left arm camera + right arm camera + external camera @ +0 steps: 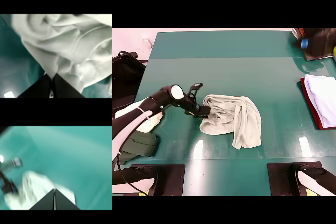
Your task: Fold the shirts.
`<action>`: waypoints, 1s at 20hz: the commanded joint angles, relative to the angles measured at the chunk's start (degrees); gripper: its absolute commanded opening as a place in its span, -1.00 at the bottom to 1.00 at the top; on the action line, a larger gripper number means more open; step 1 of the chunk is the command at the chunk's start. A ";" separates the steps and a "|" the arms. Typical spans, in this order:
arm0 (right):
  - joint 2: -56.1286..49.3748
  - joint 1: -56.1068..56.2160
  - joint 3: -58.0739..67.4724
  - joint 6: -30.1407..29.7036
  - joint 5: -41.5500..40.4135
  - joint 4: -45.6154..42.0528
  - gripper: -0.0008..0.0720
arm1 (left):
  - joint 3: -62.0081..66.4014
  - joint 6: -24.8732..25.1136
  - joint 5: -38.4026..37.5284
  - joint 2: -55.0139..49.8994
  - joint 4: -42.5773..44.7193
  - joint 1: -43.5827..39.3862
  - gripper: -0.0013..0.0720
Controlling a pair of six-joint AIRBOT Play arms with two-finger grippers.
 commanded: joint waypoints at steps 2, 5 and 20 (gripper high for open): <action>3.48 -9.77 -22.86 0.66 6.14 0.09 -0.54 | 4.83 1.51 -3.37 0.02 1.88 5.46 -0.90; 4.20 -11.47 -45.46 0.61 0.63 0.68 0.61 | 5.51 1.49 -2.45 0.02 2.49 6.01 -0.90; -7.80 3.19 -57.18 -4.11 -24.06 10.69 -0.93 | 10.58 0.15 -3.56 1.60 12.28 6.03 -0.90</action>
